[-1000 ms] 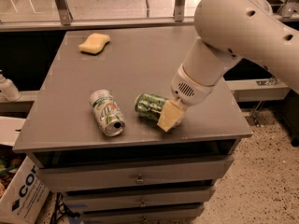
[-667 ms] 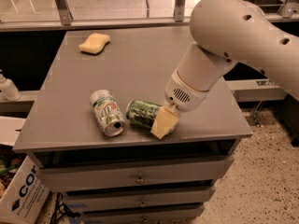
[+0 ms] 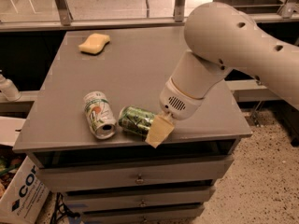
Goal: Move green can near 7up can
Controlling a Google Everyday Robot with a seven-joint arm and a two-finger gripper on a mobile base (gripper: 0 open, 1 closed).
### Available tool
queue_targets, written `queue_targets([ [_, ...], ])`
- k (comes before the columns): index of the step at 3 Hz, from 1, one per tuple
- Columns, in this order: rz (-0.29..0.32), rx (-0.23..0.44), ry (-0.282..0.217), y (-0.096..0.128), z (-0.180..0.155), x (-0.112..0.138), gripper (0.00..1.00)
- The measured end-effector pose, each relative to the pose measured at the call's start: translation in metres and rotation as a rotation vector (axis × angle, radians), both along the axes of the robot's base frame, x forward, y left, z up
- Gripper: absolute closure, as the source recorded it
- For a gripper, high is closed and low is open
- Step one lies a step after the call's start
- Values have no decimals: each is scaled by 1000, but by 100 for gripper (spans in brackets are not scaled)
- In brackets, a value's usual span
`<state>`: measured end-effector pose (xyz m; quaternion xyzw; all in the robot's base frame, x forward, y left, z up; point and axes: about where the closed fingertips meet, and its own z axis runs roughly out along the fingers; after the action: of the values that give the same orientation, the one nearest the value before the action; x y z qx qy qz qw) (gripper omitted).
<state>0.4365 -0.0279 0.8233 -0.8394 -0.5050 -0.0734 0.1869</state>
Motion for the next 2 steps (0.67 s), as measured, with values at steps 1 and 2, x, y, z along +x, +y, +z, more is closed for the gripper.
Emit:
queue_targets([
  [1, -2, -5, 1, 0, -4, 0, 60],
  [2, -2, -5, 1, 0, -2, 0, 38],
])
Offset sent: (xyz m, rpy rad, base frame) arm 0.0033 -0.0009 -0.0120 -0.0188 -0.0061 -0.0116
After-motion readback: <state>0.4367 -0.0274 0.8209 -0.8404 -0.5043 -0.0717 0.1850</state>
